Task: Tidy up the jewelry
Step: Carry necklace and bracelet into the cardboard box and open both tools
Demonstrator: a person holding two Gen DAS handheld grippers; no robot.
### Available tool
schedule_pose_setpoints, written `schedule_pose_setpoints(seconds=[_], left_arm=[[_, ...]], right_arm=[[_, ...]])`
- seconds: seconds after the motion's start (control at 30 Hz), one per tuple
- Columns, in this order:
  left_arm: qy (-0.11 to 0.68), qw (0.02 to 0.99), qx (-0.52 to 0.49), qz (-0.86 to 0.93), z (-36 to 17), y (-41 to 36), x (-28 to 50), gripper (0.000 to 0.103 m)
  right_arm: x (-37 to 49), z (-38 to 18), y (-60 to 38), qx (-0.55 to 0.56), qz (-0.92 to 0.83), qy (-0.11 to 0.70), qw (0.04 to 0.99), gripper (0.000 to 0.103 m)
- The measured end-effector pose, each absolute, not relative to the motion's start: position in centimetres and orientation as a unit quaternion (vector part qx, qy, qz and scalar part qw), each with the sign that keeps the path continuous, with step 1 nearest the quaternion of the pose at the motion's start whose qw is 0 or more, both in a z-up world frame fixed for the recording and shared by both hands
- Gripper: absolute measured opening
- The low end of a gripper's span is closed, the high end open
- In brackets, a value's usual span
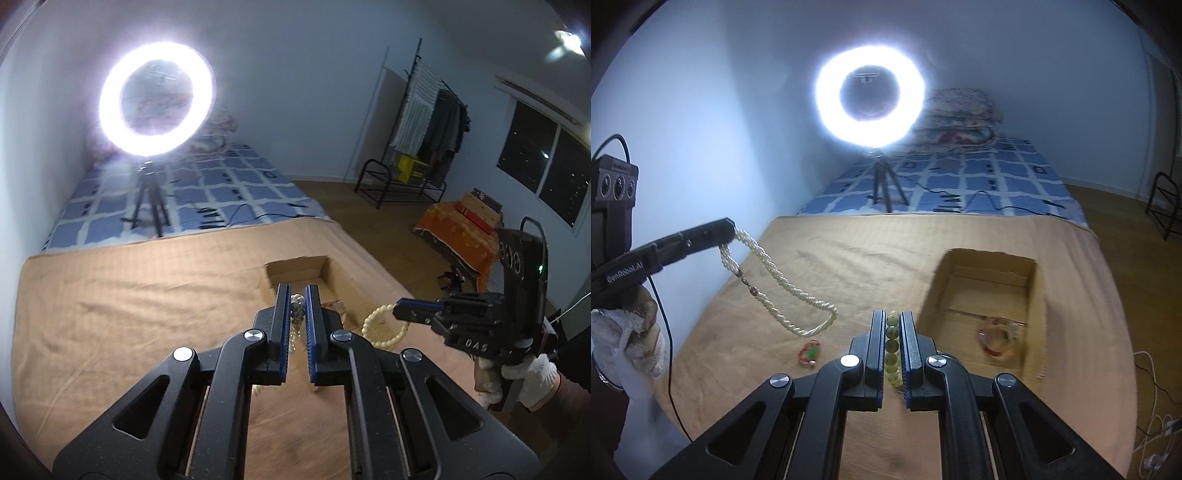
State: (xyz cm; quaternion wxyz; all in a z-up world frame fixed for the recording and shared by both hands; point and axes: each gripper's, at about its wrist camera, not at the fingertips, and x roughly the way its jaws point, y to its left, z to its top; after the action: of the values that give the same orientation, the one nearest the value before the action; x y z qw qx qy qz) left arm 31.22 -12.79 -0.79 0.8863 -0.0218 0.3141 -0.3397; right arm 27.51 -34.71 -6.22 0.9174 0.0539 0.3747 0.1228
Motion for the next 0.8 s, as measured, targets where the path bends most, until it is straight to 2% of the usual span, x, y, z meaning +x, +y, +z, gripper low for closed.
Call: schedule_pose_setpoints(seconds=[0.37,0.8], left_arm=[[0.314,0.872,-0.013,-0.374,-1.1,-20.9,32.9,0.005],[0.342,0.863,0.0,-0.373,-4.6,-27.2,35.9,0.005]], right_arm=[[26.8,-8.1,-39.2,0.059,0.088,0.391,0.914,0.005],[27.9,-12.2,-41.5,0.066,0.069,0.42,0.902,0.005]])
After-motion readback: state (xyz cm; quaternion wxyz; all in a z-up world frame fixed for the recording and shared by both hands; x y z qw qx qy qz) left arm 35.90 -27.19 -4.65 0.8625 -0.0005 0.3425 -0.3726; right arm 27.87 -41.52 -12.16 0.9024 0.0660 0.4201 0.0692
